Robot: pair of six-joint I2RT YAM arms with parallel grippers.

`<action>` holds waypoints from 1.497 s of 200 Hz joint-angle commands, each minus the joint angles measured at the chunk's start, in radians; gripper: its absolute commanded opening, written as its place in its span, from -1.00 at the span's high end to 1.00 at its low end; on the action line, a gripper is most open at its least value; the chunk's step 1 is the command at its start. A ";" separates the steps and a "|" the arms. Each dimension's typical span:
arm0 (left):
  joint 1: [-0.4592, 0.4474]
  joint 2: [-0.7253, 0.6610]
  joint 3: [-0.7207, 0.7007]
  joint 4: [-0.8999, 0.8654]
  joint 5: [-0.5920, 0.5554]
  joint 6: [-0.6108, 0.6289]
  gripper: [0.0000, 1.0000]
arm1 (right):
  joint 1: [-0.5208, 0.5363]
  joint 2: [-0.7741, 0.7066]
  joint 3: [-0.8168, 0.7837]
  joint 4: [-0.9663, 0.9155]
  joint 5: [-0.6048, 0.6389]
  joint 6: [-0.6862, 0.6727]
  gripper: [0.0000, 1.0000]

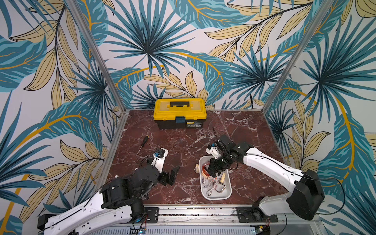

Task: Put the watch into the storage box
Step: Place the watch in the storage box.

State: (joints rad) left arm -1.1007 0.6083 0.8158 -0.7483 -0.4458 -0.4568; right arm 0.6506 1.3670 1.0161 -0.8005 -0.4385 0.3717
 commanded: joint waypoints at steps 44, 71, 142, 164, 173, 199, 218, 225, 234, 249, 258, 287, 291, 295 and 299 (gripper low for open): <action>0.002 0.011 -0.017 0.052 0.025 -0.002 -1.00 | 0.043 -0.026 -0.102 0.208 -0.047 0.159 0.58; 0.002 0.006 -0.026 0.044 0.022 -0.018 -1.00 | 0.055 0.015 -0.104 0.231 -0.040 0.179 0.58; 0.001 -0.005 -0.037 0.023 0.018 -0.029 -1.00 | 0.078 0.061 -0.167 0.290 -0.013 0.207 0.58; 0.002 -0.005 -0.040 0.024 0.018 -0.031 -1.00 | 0.085 0.072 -0.184 0.318 -0.015 0.220 0.57; 0.002 -0.005 -0.040 0.026 0.019 -0.033 -1.00 | 0.087 0.078 -0.185 0.324 -0.011 0.219 0.57; 0.002 -0.005 -0.042 0.029 0.021 -0.037 -1.00 | 0.087 0.099 -0.192 0.343 -0.014 0.221 0.52; 0.002 -0.005 -0.043 0.026 0.021 -0.039 -1.00 | 0.087 0.113 -0.191 0.331 -0.003 0.213 0.50; 0.002 -0.005 -0.043 0.024 0.021 -0.040 -1.00 | 0.088 0.115 -0.192 0.330 -0.003 0.212 0.48; 0.002 -0.005 -0.043 0.024 0.019 -0.042 -1.00 | 0.088 0.113 -0.189 0.325 -0.001 0.211 0.47; 0.002 -0.006 -0.043 0.024 0.019 -0.043 -1.00 | 0.087 0.100 -0.184 0.310 0.014 0.206 0.46; 0.002 -0.005 -0.043 0.024 0.021 -0.043 -1.00 | 0.087 0.088 -0.179 0.297 0.020 0.201 0.45; 0.002 -0.005 -0.043 0.027 0.021 -0.043 -1.00 | 0.087 0.060 -0.161 0.246 0.045 0.185 0.39; 0.002 -0.005 -0.043 0.027 0.021 -0.043 -1.00 | 0.087 0.058 -0.158 0.238 0.046 0.184 0.39; 0.002 -0.005 -0.043 0.027 0.021 -0.043 -1.00 | 0.087 0.057 -0.156 0.231 0.047 0.182 0.38; 0.002 -0.005 -0.043 0.027 0.022 -0.043 -1.00 | 0.088 0.054 -0.154 0.225 0.047 0.180 0.38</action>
State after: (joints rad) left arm -1.1007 0.6125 0.7963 -0.7238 -0.4259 -0.4911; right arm 0.7330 1.4555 0.8455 -0.5056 -0.4236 0.5751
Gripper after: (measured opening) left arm 0.999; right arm 0.305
